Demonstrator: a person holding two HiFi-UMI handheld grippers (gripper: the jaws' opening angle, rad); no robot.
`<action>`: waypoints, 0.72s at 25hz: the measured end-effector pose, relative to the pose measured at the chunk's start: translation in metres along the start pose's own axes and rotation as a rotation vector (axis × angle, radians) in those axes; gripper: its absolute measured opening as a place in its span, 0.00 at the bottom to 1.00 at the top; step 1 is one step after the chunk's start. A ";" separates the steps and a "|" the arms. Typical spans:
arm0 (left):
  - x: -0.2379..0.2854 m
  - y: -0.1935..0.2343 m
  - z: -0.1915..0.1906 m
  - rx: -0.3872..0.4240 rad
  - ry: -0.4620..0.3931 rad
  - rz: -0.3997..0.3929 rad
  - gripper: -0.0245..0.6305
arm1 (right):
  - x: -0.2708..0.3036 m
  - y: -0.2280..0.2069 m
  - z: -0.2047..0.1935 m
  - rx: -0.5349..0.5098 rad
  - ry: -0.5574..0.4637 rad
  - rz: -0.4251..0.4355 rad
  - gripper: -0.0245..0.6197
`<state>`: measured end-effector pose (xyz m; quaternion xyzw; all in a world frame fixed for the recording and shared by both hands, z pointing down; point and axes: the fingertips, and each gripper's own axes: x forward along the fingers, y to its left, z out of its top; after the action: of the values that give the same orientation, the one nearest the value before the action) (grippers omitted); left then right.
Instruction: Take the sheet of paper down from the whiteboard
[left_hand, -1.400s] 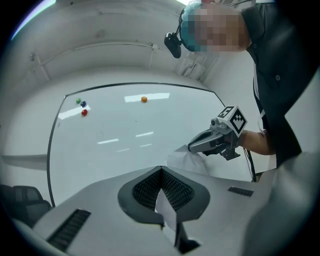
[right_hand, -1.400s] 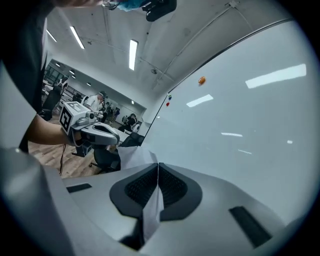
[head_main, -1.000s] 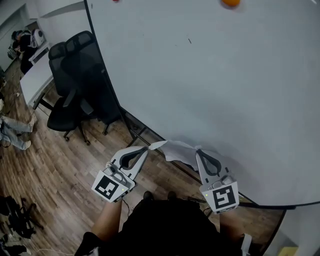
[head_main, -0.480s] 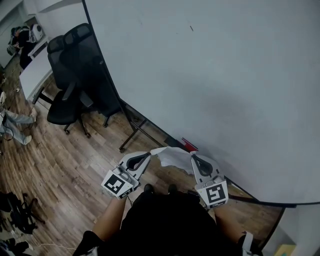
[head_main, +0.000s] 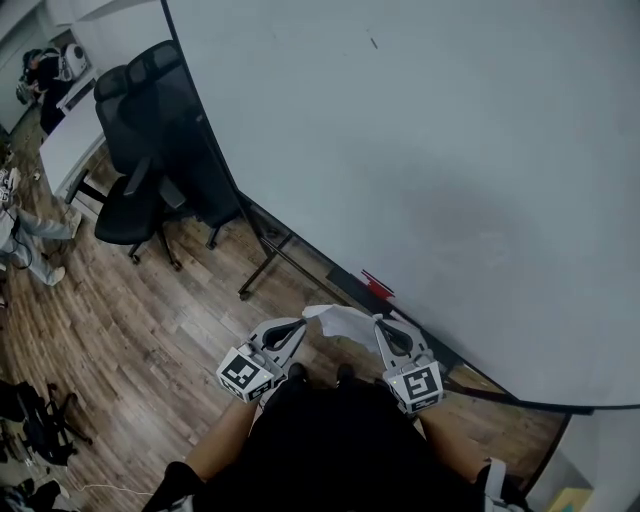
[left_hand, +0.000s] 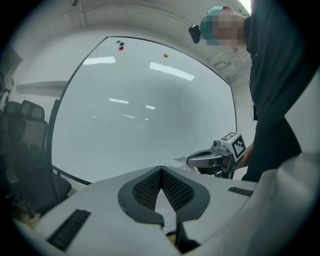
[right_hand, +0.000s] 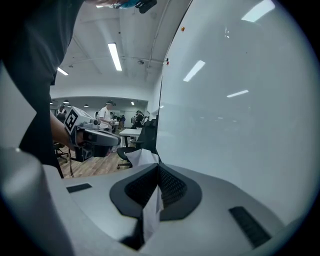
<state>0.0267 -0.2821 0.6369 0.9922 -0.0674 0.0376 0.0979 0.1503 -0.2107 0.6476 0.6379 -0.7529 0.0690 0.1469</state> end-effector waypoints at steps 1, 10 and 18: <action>0.001 -0.002 -0.005 -0.008 0.009 -0.007 0.06 | 0.001 0.000 -0.004 0.007 0.002 0.004 0.07; 0.010 -0.040 -0.001 -0.030 0.002 -0.072 0.06 | -0.018 -0.002 -0.018 0.040 0.008 0.008 0.07; 0.017 -0.068 0.013 0.038 -0.050 -0.078 0.06 | -0.040 0.000 -0.029 0.057 -0.031 0.035 0.07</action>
<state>0.0541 -0.2207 0.6133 0.9964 -0.0301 0.0104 0.0789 0.1603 -0.1644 0.6622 0.6295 -0.7638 0.0830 0.1159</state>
